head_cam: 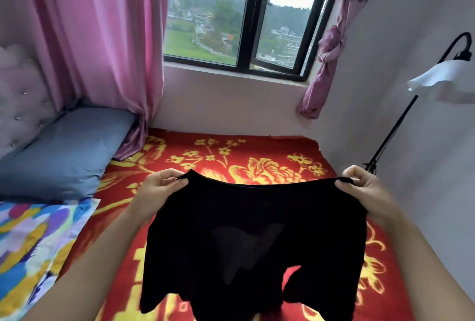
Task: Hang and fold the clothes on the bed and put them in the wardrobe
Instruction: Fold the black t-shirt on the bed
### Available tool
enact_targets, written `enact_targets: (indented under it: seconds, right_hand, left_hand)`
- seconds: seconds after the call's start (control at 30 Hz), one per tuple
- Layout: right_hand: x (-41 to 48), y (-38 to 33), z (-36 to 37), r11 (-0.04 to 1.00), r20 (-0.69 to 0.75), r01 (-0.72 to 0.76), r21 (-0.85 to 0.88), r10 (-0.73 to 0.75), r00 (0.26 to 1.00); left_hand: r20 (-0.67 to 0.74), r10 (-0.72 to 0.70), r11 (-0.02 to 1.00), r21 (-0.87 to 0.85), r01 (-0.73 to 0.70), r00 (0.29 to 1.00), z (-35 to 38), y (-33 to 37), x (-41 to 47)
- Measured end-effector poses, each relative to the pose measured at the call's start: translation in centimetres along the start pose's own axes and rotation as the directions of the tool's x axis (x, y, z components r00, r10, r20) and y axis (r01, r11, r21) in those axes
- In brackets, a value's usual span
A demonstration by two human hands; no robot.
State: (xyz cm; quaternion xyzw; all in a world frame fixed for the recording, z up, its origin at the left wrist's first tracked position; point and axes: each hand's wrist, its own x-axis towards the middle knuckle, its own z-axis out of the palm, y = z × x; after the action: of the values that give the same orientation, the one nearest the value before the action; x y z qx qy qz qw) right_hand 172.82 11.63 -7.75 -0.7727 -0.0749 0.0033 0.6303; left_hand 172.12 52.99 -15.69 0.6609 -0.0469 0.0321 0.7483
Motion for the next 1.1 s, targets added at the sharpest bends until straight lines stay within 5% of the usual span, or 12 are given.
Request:
enact_targets:
  seconds: [0.2,0.5,0.6,0.7,0.83,0.97,1.1]
  right_hand:
    - [0.1,6.4,2.5,0.921,0.204,-0.127,-0.368,0.214,0.955]
    - [-0.4,20.5,5.4,0.621,0.126,-0.346,-0.703,0.588,0.799]
    - [4.7,20.0,7.0,0.649,0.056,-0.405,-0.644,0.568,0.821]
    - [12.3,17.9,8.4,0.781,-0.074,-0.456,-0.425,0.473,0.878]
    - [20.1,15.5,10.2,0.906,-0.221,-0.299,-0.299,0.239,0.945]
    - [18.7,18.9,11.4,0.894,-0.067,-0.319,-0.314,0.315,0.947]
    - [13.3,25.3,11.6,0.766,-0.03,-0.509,-0.391,0.543,0.839]
  left_hand:
    - [-0.016,-0.08,0.897,0.435,0.079,0.997,-1.6,-4.8,-2.2]
    - [-0.098,-0.474,0.766,0.445,0.464,0.875,-2.5,-15.7,-4.3]
    - [-0.246,-0.43,0.726,0.478,0.495,0.869,-2.0,-16.8,0.5]
    - [-0.517,-0.181,0.724,0.506,0.469,0.837,-1.0,-14.8,8.4]
    - [-0.646,-0.037,0.695,0.532,0.484,0.763,0.6,-11.5,18.1]
    - [-0.524,-0.257,0.526,0.629,0.573,0.812,1.2,-15.6,17.3]
    - [-0.517,-0.458,0.427,0.585,0.689,0.723,1.2,-21.8,11.9]
